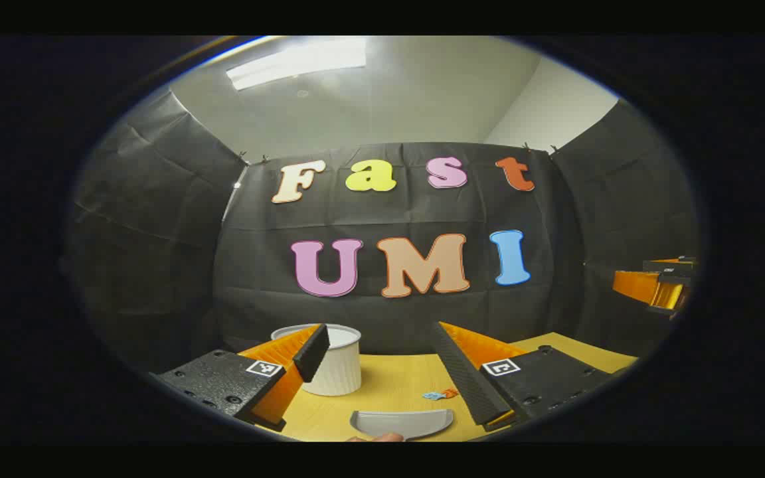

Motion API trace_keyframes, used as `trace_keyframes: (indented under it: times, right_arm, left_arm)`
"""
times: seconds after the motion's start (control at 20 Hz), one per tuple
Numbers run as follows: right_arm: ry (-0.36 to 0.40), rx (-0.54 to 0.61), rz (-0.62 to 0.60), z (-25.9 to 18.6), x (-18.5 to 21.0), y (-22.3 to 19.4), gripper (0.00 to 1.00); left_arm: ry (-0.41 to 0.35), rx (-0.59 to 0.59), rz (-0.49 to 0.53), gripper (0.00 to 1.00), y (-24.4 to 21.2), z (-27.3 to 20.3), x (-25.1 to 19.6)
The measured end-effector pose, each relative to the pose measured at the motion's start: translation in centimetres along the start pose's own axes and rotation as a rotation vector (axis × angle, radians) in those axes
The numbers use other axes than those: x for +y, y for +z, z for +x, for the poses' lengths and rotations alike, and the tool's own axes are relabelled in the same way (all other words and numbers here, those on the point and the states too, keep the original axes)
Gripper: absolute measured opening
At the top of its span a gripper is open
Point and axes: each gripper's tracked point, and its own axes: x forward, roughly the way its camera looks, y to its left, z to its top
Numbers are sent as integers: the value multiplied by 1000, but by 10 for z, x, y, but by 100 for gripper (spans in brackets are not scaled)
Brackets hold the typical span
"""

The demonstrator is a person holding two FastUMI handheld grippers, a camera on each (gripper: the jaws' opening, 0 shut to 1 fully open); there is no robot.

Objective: Pick up the small broom and dustpan from the desktop, sweep the trash into the dustpan with the broom, and then empty the trash into the garbage bin.

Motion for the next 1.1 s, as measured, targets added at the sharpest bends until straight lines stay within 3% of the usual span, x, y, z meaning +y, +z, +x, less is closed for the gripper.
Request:
trace_keyframes:
  times: [1.1]
  right_arm:
    - [8,4,0,3,2,3,92]
  left_arm:
    - [1,5,10,93,-1,3,-6]
